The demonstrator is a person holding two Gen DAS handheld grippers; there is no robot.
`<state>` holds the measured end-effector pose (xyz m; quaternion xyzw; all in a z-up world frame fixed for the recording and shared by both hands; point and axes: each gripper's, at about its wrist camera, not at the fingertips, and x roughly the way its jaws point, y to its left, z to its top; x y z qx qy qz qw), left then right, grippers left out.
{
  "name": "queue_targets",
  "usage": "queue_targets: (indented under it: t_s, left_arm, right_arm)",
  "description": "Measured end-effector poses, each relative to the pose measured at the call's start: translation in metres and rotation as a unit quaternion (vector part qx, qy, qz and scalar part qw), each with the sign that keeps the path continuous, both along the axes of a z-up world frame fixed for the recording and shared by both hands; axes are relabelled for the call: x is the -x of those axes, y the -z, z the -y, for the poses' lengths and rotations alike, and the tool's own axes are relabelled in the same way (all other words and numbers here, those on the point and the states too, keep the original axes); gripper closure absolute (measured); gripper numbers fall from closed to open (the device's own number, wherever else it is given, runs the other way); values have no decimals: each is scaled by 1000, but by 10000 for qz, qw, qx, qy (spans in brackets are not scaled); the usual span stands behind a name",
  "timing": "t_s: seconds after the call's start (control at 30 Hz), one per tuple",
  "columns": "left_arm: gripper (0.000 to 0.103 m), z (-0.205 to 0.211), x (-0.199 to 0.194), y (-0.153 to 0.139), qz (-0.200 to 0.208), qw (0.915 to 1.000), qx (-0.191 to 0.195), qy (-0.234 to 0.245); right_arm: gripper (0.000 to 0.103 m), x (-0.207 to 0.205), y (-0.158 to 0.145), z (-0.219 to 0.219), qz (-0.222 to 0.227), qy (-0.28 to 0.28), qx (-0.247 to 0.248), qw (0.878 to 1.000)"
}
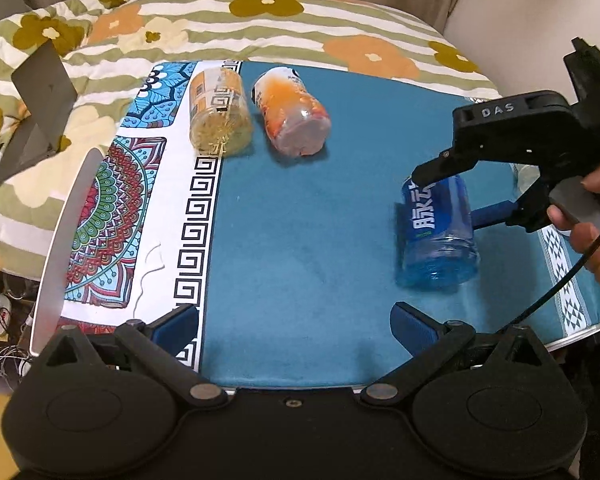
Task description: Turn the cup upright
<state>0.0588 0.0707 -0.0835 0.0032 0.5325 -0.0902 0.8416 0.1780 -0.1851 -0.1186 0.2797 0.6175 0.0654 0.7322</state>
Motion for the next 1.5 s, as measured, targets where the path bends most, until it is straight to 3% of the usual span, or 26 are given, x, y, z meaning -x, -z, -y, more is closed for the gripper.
queue_targets:
  t_s: [0.2,0.5,0.6,0.67,0.73,0.8,0.9,1.0,1.17,1.5]
  left_arm:
    - [0,-8,-10,4,-38,9999,95,110]
    - [0,-18,-13,3,-82,9998,153,136]
    - [0,-20,-14,-3,-2,9998,120,164]
    - [0,-20,-14,-7,64,9998,114,171]
    - [0,-20,-16,-8,110,9997,137,173]
    - [0,-19,-18,-7,112,9997,145,188]
    - [0,-17,-19,-4,129,9997,43,218]
    - [0,-17,-19,0,122,9997,-79,211]
    - [0,-13,-20,5,102,9996,-130,250]
    - [0,4,-19,4,146,9988,-120,453]
  right_arm:
    - [27,-5,14,-2,-192,141,25,9997]
    - [30,1,11,-2,-100,245,32,9996]
    - [30,7,-10,0,253,268,41,9993]
    - [30,14,-32,2,775,323,145,9964]
    - [30,28,-51,1,1507,439,402,9868]
    - [30,45,-54,-4,2252,514,777,9699]
    - [30,62,-35,-19,3140,408,1524,9362]
    - [30,70,-12,-36,3660,186,2114,9061]
    - [29,76,2,-40,3891,139,2170,8952]
    - [29,95,4,-37,3922,-16,2119,8951]
